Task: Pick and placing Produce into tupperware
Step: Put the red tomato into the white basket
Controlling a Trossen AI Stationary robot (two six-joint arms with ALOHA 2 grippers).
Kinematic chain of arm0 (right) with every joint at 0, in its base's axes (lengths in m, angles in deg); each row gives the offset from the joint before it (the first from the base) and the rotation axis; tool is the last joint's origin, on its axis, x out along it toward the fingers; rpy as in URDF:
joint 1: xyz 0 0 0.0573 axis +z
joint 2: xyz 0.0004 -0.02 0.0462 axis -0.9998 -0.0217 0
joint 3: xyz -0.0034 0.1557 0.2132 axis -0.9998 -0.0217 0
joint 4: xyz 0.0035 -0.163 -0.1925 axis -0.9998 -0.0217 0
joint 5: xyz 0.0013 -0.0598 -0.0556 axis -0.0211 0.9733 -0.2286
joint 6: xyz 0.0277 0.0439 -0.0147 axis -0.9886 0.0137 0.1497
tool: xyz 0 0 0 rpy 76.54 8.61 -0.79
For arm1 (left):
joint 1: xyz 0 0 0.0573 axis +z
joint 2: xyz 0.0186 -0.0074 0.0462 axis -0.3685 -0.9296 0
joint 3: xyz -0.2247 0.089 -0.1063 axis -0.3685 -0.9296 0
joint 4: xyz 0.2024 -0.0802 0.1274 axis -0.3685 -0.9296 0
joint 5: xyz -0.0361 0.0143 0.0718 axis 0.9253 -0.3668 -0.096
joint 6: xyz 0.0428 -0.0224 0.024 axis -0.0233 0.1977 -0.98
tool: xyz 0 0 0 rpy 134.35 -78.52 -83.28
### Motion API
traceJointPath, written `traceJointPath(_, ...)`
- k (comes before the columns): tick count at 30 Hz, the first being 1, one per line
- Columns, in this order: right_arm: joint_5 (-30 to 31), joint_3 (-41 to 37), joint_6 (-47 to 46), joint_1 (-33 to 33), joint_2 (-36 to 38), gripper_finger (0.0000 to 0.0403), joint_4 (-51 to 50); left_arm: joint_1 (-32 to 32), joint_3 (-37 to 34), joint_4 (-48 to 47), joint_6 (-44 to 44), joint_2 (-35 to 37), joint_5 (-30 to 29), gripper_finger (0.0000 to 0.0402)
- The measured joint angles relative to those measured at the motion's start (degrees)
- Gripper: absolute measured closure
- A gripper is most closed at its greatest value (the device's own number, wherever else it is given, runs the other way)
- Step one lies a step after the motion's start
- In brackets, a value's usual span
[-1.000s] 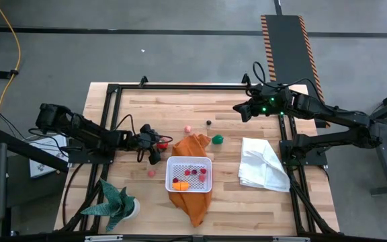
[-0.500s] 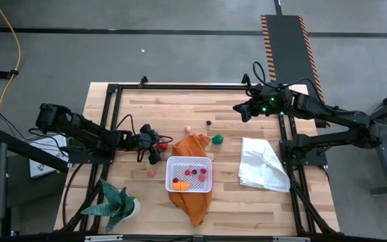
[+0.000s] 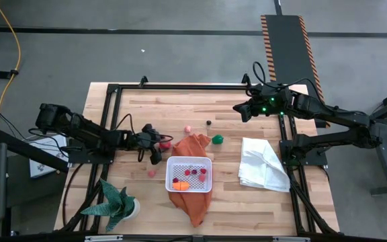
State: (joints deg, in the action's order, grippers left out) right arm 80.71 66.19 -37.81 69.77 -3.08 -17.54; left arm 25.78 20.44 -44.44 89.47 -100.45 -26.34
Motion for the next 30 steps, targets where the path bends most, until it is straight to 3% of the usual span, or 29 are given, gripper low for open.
traceJointPath(11,0.0,0.0,0.0,0.0,0.0,0.0340,0.0,0.0,2.2,-7.9,-3.0,0.0,0.1,0.0126)
traceJointPath(22,0.0,0.0,0.1,0.0,0.0,0.0340,0.0,0.0,2.3,-8.7,-3.0,0.0,0.2,0.0127)
traceJointPath(30,0.0,0.0,0.0,0.0,0.0,0.0340,0.0,0.0,2.3,-8.6,-3.0,0.0,0.2,0.0177)
